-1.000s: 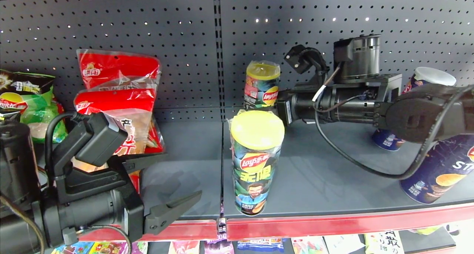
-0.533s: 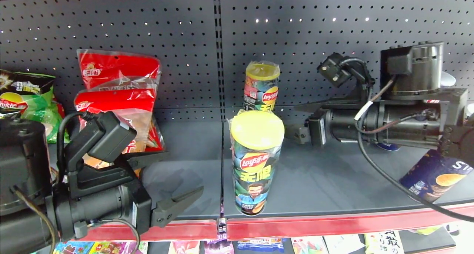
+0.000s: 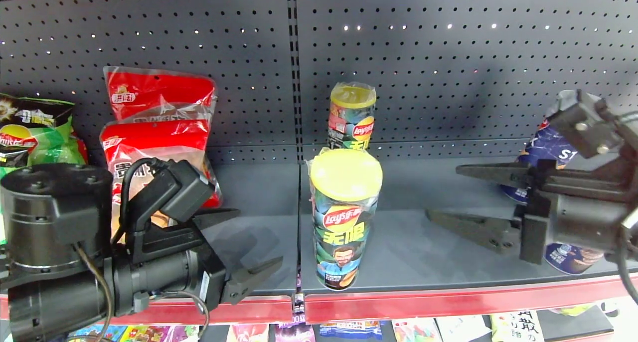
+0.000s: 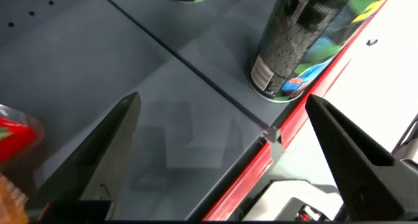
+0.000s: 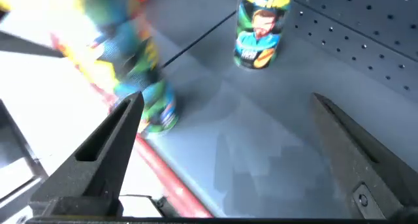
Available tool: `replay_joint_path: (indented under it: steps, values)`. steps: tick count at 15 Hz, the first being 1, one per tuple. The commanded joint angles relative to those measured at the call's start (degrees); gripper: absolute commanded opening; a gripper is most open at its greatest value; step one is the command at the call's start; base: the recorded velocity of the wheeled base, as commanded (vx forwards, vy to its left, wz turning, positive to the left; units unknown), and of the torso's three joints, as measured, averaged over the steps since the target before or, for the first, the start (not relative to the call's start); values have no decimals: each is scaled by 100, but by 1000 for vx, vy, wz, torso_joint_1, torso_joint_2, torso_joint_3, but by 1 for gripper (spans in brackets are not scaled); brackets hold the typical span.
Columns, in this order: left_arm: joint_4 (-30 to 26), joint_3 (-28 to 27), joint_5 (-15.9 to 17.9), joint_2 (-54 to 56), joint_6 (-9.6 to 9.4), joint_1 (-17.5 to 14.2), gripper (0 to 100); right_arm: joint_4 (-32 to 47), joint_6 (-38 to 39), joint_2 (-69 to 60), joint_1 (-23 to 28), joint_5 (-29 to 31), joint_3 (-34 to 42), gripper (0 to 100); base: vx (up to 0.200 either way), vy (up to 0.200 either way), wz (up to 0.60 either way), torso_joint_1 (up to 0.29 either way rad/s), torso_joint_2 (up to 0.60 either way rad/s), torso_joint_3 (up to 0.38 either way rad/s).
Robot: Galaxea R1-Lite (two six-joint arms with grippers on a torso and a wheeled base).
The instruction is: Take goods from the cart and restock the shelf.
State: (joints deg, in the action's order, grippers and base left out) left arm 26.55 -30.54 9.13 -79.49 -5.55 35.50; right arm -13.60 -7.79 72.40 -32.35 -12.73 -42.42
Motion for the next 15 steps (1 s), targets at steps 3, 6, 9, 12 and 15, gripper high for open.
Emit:
replay_joint_path:
  steps: [3, 6, 9, 12, 15]
  values:
    - [8, -128, -8, -391, -8, 10, 100, 25, -3, -1677, -280, 7, 1026, 100, 0, 0, 0, 0, 0, 0]
    - [8, -154, -87, -593, -184, 10, 100, 183, -3, -2107, -245, 77, 1113, 100, 0, 0, 0, 0, 0, 0]
    - [8, -339, -87, -857, -263, 27, 100, 253, -3, -2257, -192, 394, 894, 100, 0, 0, 0, 0, 0, 0]
    - [8, -418, -87, -1015, -377, 36, 100, 253, 6, -2362, 45, 438, 867, 100, 0, 0, 0, 0, 0, 0]
    - [8, -515, -87, -1174, -491, 36, 100, 253, 14, -2397, 230, 429, 841, 100, 0, 0, 0, 0, 0, 0]
